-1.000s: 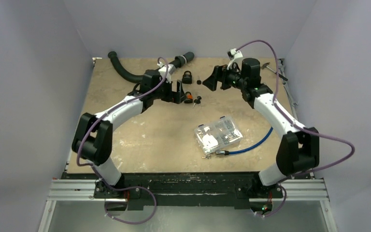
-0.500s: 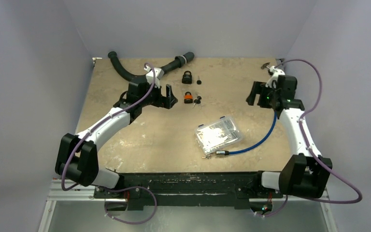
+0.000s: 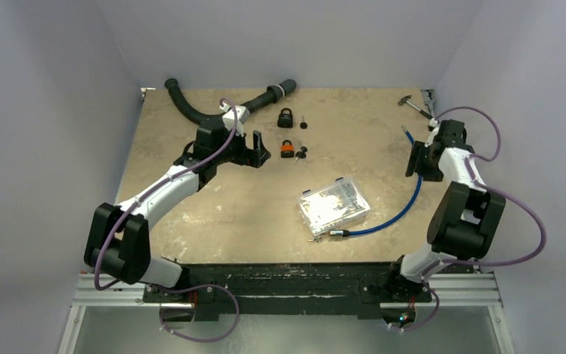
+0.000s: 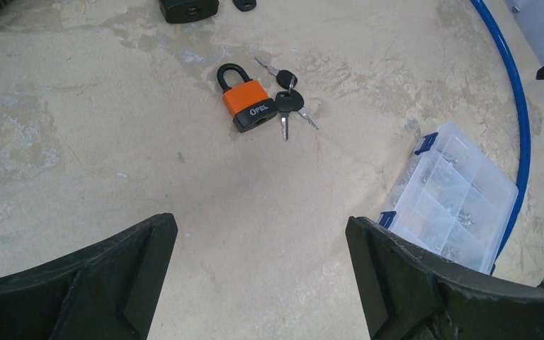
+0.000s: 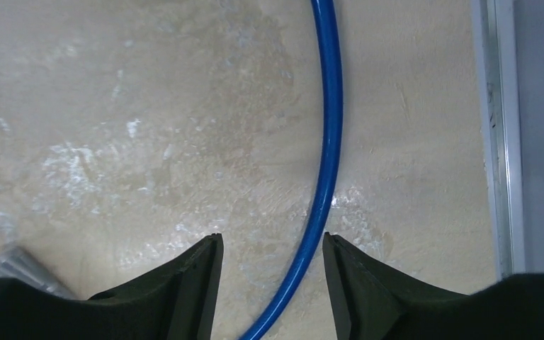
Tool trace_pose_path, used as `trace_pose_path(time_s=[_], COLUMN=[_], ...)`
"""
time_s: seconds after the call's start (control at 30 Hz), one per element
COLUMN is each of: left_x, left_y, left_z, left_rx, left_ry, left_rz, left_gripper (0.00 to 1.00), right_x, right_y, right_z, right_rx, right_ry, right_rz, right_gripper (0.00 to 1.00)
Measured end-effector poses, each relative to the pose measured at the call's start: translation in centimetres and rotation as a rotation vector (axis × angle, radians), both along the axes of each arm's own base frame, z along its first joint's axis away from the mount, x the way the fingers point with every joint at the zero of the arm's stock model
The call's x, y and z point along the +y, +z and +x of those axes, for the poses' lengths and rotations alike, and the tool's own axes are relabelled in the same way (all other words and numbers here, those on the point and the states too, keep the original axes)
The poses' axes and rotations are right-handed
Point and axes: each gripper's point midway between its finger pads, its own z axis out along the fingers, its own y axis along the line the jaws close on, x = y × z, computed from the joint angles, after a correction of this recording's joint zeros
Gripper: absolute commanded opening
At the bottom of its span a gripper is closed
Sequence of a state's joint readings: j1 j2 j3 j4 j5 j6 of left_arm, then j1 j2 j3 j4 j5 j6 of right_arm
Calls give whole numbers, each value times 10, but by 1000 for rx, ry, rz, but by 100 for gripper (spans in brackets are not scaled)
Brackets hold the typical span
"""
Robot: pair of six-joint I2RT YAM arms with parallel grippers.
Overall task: Lock with the key
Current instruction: Pick up the lock from the center of the board.
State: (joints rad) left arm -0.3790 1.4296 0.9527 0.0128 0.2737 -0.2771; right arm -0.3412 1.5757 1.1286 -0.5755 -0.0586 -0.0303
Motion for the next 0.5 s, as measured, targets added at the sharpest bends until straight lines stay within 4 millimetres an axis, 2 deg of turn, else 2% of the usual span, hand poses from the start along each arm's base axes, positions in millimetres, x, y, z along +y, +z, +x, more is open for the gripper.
trace_pose_path(time_s=[0.1,0.3,0.5], left_x=[0,0,-2], left_y=[-3,-11,-9], left_z=[1,4,10], left_rx=[6,24,19], left_ry=[1,5,12], left_rz=[3,12,14], left_gripper=[100,100,100], right_x=[-5,-14,-19], right_y=[-18,-36,-61], right_z=[-4,-10,-17], right_rx=[59,121,196], right_ry=[-18,-47,-70], right_rz=[4,-2,1], right_gripper=[56,53,48])
